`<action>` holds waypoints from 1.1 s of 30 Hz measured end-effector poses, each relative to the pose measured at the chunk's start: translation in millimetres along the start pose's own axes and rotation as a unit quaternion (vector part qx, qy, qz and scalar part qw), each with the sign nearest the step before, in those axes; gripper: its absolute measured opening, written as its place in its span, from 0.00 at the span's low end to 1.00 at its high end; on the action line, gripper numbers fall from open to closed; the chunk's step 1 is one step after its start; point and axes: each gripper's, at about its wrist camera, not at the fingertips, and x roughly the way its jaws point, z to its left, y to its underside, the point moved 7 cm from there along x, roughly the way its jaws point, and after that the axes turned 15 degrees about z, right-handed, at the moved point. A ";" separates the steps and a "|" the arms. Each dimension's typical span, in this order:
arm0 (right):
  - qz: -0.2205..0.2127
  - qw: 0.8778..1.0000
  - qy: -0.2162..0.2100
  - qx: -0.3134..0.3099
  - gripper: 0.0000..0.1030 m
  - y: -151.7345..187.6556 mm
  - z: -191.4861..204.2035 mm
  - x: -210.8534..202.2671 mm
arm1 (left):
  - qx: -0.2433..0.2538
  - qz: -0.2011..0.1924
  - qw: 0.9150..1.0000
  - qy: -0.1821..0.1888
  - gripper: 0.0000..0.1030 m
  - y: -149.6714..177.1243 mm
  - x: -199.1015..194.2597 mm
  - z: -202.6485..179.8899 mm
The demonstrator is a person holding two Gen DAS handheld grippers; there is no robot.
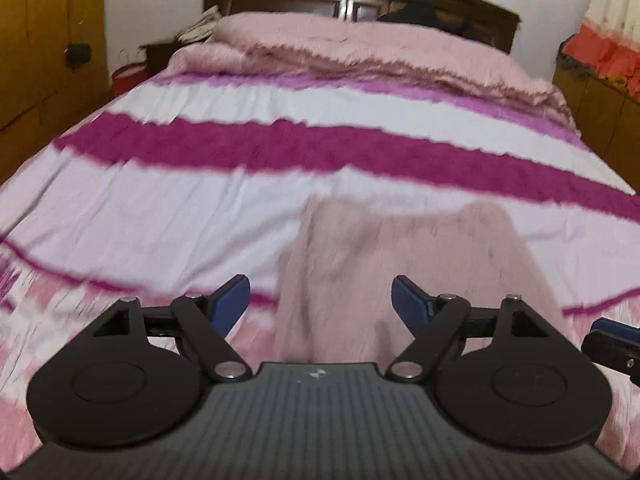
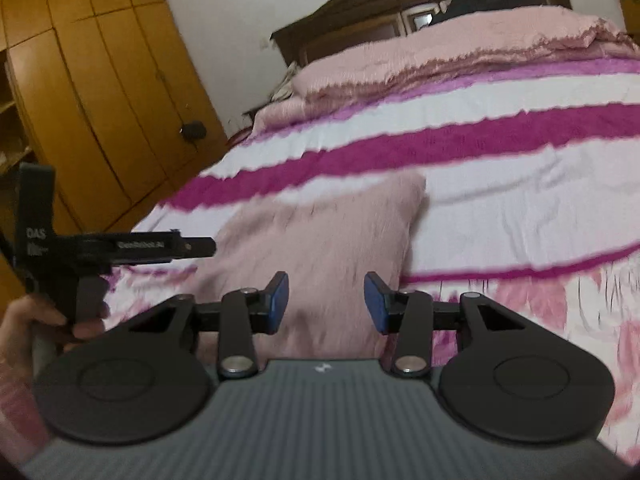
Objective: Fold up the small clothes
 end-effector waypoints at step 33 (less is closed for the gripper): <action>0.103 0.982 -0.092 0.126 0.83 6.6 -43.7 62.0 | -0.068 0.087 0.992 0.062 0.91 32.3 41.8 35.8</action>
